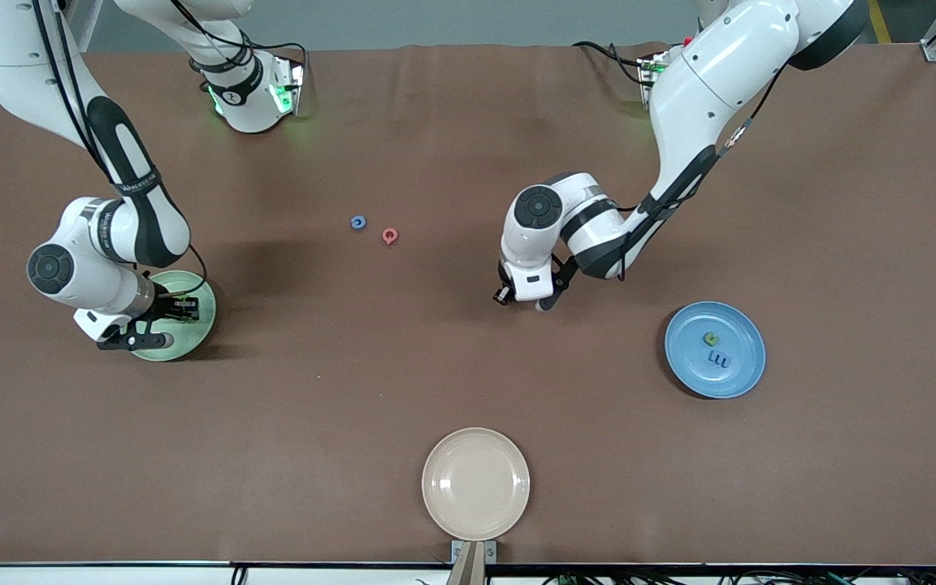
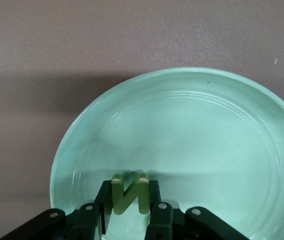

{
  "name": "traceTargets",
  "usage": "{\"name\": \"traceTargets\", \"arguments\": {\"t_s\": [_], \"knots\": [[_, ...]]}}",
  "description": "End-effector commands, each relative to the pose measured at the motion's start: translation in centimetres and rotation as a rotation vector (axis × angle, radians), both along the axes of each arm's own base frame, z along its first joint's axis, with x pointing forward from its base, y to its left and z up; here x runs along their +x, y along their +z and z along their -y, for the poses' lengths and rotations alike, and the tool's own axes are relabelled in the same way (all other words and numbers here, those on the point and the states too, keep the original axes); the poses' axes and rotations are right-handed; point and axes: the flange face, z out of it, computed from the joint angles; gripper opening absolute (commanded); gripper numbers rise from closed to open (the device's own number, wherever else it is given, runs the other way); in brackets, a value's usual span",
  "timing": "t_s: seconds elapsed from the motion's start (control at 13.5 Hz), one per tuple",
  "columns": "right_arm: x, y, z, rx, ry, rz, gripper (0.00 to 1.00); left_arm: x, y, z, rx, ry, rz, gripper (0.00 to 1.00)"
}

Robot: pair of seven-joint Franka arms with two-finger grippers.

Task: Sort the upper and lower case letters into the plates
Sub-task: 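Drop the a on the blue plate while the right gripper releases N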

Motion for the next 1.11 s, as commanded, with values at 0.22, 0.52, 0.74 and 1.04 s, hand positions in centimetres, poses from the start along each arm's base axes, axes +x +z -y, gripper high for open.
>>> {"name": "traceTargets", "arguments": {"t_s": [0.22,0.52,0.74,1.04], "knots": [[0.0,-0.2,-0.1,0.009,-0.006,0.002,0.39,7.1,7.9,-7.9,0.102,0.036,0.134,0.00],[0.0,4.2,-1.8,0.022,0.007,-0.023,1.00,10.1,9.9,-17.2,0.277,-0.099,0.078,0.00],[-0.7,9.7,-6.9,0.013,-0.081,-0.063,1.00,11.9,8.5,-24.6,0.297,-0.114,0.023,0.00],[-3.7,12.0,-18.0,-0.045,-0.224,-0.099,1.00,12.9,6.3,-31.6,0.284,-0.139,-0.032,0.03]]}}
